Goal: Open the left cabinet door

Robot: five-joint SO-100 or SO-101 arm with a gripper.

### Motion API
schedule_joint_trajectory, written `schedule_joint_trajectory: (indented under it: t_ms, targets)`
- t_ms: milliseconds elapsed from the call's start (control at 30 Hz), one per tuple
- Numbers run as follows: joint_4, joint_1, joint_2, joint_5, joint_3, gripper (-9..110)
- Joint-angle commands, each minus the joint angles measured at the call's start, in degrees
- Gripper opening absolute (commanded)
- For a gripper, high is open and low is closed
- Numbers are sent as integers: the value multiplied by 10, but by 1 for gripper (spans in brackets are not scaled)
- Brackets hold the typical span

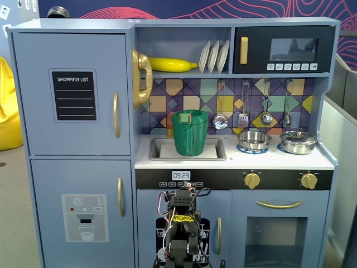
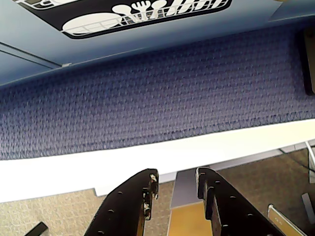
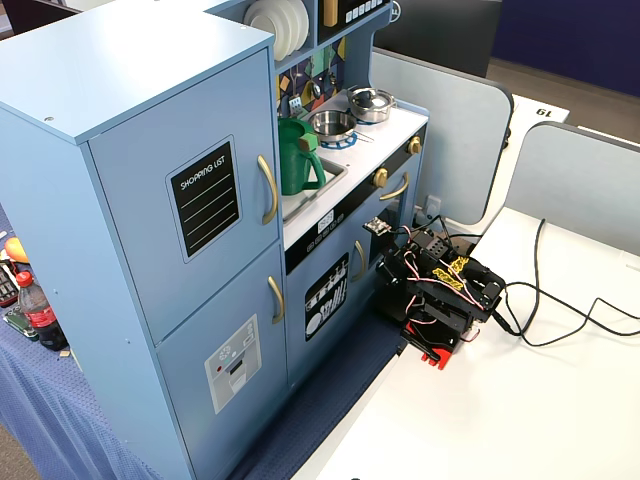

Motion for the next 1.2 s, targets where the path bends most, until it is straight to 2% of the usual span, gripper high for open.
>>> schedule_joint_trajectory:
  t_ms: [0,400,533,700,867,1167]
  targets:
    - [109,14,-1,-23,3,0]
    - [95,2,-1,-10,3,0]
    - [5,-66,-3,76,-54,2]
    - [-142,-167,-57,95,-229,8]
    - [-322,-230,-163,44,-392,12]
    - [-471,-307,-338,-27,-580,14]
